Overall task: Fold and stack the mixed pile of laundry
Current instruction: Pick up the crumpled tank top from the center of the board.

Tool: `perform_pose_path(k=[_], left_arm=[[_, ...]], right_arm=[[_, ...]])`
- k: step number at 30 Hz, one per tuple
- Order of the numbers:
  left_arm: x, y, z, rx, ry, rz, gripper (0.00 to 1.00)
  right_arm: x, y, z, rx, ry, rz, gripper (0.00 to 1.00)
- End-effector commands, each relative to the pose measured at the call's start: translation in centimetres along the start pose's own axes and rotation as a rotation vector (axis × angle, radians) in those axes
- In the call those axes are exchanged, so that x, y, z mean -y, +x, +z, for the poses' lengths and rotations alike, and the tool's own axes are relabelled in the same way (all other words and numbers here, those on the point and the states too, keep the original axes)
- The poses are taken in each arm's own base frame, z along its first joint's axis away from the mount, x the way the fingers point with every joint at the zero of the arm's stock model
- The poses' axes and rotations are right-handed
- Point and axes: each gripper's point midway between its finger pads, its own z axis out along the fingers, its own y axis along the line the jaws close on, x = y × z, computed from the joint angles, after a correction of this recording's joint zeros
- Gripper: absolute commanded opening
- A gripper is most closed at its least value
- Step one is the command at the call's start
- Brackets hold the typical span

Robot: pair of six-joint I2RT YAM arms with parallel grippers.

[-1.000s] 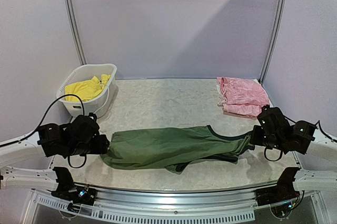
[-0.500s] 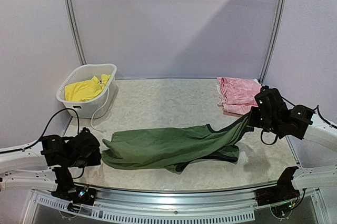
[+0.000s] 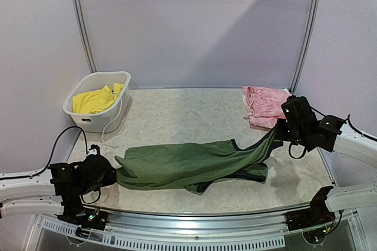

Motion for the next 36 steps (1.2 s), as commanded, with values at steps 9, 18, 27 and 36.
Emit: perform_pose_path(k=[9, 18, 27, 36], left_arm=[[1.6, 0.3, 2.2, 0.007, 0.030, -0.022, 0.39], [3.7, -0.4, 2.8, 0.013, 0.092, 0.035, 0.00], [7.5, -10.5, -7.2, 0.156, 0.183, 0.126, 0.00], [7.2, -14.9, -11.7, 0.240, 0.156, 0.164, 0.00]], right_arm=[[-0.4, -0.5, 0.0, 0.006, -0.019, 0.007, 0.00], [-0.3, -0.5, 0.0, 0.003, -0.016, 0.004, 0.00], [-2.2, -5.5, -4.3, 0.066, -0.125, 0.018, 0.00], [-1.3, -7.4, -6.6, 0.115, -0.120, 0.018, 0.01]])
